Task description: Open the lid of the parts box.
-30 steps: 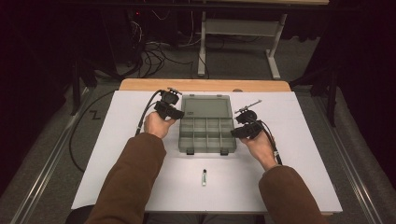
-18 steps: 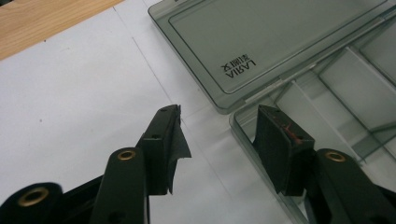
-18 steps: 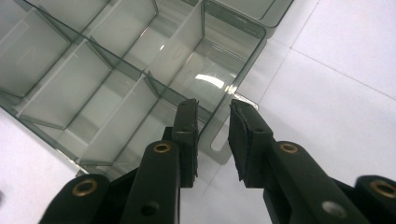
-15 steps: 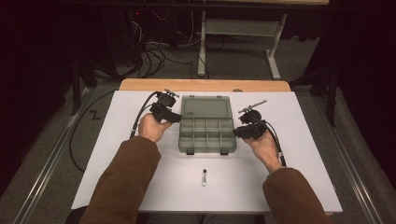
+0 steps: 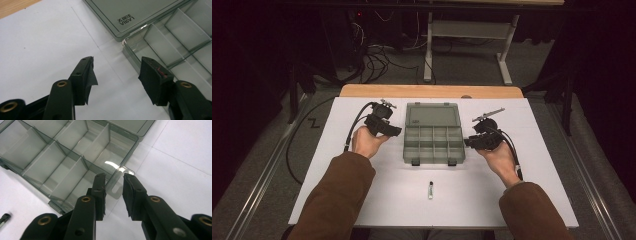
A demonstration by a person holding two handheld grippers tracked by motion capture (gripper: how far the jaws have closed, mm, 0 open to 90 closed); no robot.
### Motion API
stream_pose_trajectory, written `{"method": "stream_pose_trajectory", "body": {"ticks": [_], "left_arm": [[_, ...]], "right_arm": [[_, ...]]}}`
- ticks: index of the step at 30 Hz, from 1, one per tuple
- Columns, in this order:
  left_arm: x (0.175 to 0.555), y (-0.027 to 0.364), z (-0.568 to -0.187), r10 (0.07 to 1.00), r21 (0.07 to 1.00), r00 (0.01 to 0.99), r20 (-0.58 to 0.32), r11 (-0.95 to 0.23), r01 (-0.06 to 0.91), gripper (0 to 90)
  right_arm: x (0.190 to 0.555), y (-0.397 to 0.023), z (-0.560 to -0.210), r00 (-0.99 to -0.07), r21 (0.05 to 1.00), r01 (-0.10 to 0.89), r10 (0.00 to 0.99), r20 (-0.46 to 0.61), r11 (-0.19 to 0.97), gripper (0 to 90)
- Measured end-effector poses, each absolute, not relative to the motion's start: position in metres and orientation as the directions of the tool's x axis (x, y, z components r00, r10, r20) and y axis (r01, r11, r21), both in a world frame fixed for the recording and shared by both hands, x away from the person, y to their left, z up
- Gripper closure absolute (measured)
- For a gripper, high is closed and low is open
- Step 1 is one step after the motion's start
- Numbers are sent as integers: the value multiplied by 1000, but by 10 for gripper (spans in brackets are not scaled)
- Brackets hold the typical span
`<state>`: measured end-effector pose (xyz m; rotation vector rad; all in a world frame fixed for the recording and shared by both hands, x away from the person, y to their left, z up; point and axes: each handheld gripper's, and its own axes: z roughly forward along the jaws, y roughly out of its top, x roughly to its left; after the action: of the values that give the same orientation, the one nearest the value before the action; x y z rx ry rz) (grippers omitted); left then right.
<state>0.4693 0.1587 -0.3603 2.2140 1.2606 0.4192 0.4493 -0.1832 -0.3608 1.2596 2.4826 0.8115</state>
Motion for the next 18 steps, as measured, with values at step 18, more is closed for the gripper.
{"method": "stream_pose_trajectory", "body": {"ticks": [18], "left_arm": [[439, 170, -356, 841, 636, 540, 22, -429, 641, 400]], "right_arm": [[427, -205, -358, -613, 611, 644, 788, 53, 460, 723]]}}
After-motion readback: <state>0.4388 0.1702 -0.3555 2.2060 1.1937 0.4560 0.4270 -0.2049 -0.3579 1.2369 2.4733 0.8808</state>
